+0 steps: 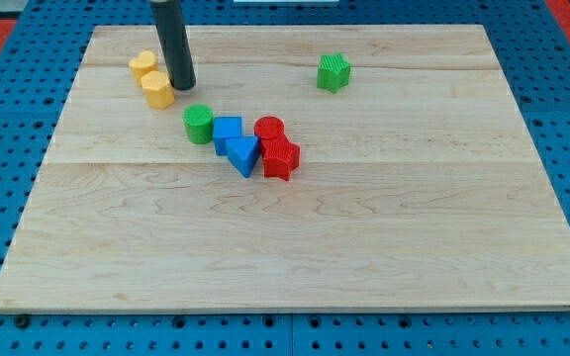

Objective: Move the yellow hexagon near the green circle

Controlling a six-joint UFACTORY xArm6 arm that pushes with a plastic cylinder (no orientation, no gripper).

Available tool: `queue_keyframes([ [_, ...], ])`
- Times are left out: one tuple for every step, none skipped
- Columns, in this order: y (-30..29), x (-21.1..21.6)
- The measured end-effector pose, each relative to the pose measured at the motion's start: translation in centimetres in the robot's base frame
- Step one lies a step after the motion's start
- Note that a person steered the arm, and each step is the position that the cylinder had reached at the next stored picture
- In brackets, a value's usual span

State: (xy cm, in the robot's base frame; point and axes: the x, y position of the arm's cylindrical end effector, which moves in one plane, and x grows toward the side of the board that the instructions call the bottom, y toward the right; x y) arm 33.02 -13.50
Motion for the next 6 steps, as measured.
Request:
queue_keyframes([
  [2.7, -2.5],
  [0.0, -5.4],
  [-5.4, -5.1],
  [-5.6, -1.2],
  [-4.6, 1.6],
  [-3.8, -0.9],
])
